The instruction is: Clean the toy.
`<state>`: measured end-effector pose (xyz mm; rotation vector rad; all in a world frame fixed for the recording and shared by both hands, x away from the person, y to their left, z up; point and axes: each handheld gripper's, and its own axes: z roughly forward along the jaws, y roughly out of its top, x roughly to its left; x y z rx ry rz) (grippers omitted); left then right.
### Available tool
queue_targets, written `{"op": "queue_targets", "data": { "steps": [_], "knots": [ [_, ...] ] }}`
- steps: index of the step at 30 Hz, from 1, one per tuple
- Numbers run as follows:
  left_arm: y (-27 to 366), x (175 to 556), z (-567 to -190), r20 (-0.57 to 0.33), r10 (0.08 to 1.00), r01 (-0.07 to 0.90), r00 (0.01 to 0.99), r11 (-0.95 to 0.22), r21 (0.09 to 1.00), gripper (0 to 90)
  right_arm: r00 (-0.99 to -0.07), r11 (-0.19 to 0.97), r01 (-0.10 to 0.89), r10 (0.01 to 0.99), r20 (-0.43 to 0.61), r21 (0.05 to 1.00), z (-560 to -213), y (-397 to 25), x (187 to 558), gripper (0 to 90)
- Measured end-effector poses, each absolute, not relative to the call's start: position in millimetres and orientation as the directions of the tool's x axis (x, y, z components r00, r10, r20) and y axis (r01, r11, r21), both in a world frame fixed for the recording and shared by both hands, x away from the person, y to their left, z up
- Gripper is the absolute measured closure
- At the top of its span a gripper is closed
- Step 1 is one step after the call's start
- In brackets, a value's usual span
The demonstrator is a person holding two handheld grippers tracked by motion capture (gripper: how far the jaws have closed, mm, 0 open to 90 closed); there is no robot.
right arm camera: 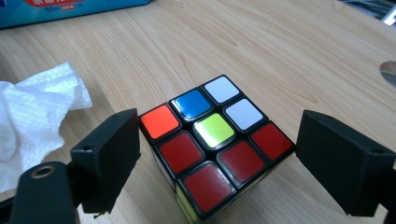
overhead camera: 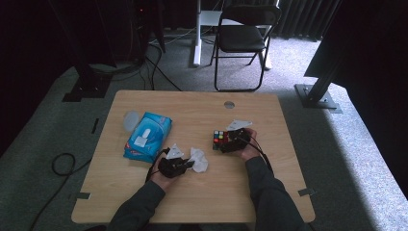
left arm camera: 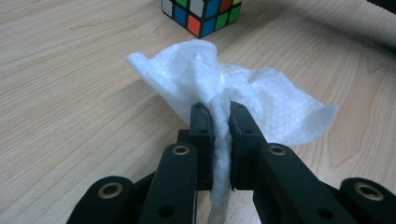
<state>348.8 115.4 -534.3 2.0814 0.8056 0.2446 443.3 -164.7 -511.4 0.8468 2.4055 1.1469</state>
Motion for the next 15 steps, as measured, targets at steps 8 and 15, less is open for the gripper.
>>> {"op": "queue_targets", "data": {
  "steps": [8, 15],
  "knots": [
    [116.8, 349.1, -533.9, -0.118, 0.628, 0.457, 0.769, -0.410, 0.789, 81.9, -0.764, 0.502, 0.392, 0.645, -0.032, 0.771, -519.4, -163.0, 448.1, 20.6],
    [115.1, 349.1, -534.7, -0.117, 0.626, 0.456, 0.771, -0.414, 0.788, 81.9, -0.761, 0.483, 0.397, 0.648, -0.014, 0.780, -517.6, -166.1, 448.3, 28.2]
  ]
}}
